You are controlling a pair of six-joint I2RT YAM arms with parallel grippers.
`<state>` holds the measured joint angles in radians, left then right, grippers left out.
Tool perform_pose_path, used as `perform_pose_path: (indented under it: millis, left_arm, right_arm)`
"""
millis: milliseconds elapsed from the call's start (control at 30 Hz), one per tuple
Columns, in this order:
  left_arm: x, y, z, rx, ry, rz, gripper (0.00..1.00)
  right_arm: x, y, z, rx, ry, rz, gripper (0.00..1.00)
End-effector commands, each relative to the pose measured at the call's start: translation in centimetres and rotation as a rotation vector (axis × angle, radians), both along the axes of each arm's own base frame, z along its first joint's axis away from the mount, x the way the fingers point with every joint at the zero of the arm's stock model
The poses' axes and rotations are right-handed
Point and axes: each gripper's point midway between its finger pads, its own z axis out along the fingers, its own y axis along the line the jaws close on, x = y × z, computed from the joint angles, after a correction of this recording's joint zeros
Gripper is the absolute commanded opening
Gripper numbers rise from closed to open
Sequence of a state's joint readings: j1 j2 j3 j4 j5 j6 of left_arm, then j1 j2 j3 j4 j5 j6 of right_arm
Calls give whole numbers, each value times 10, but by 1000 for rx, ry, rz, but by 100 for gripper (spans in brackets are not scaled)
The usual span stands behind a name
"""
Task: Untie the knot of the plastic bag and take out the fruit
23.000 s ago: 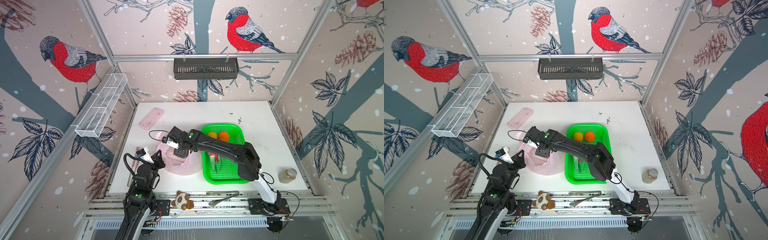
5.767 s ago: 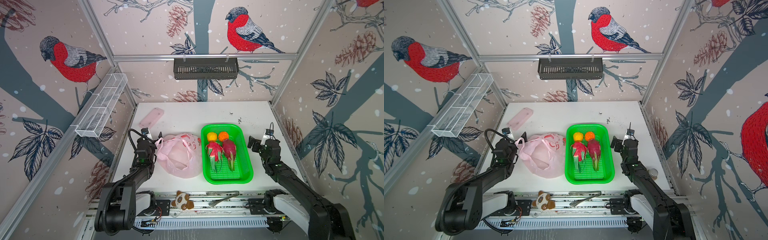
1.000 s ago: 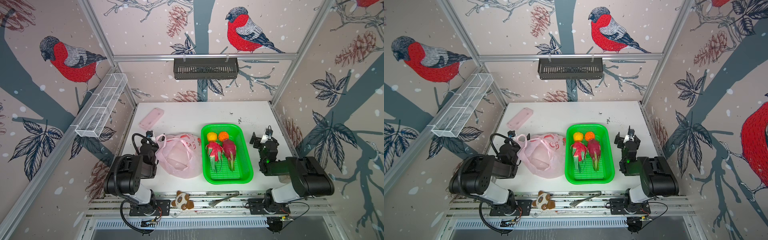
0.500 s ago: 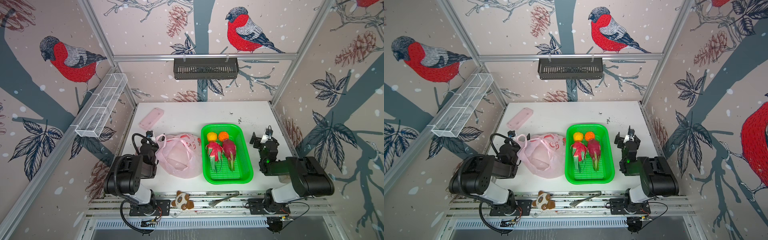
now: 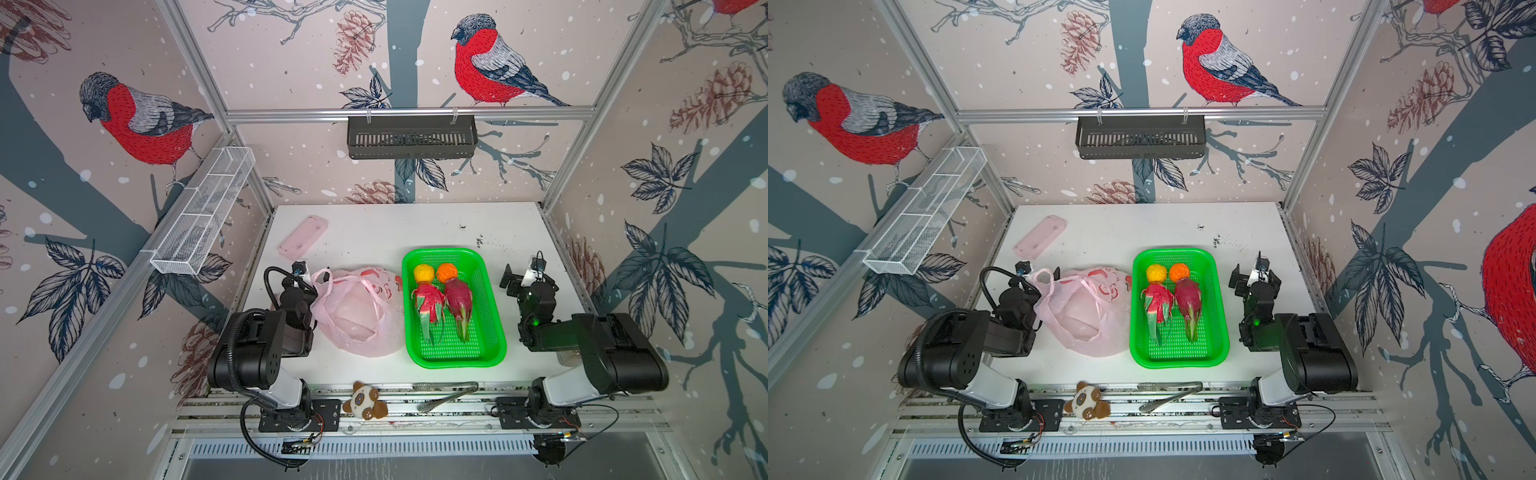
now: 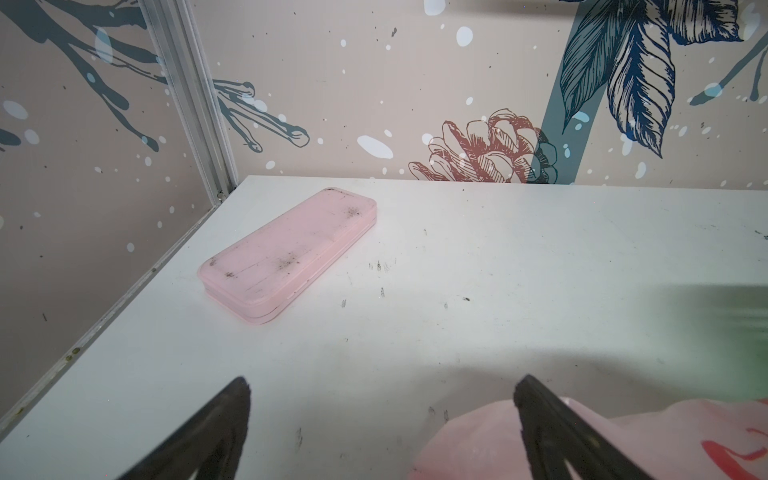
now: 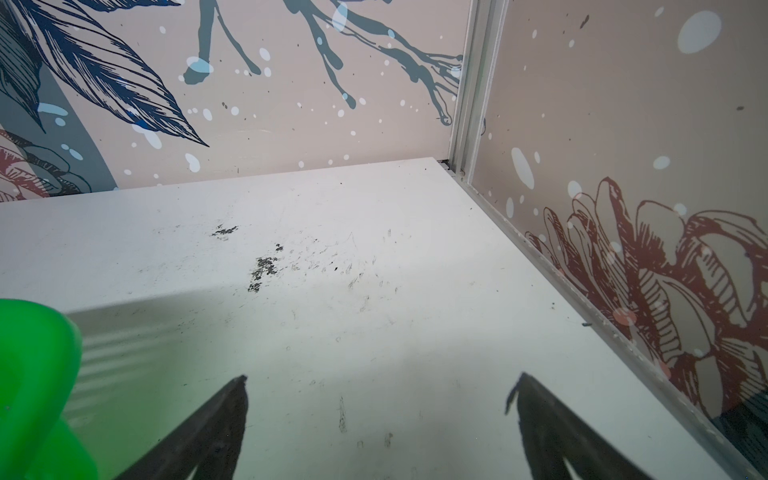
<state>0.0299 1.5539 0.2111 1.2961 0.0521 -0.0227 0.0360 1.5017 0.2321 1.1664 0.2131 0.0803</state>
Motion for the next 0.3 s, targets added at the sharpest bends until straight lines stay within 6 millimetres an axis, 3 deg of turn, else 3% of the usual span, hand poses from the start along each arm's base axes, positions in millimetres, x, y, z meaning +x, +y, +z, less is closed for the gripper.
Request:
perform_pose_path:
  millis: [0, 267]
  left_arm:
    - [2, 1, 12, 12, -47, 3, 98]
    - [2, 1, 12, 12, -47, 4, 98]
  right_arm:
    - [3, 1, 8, 4, -30, 5, 99]
    - [3, 1, 8, 7, -33, 11, 99]
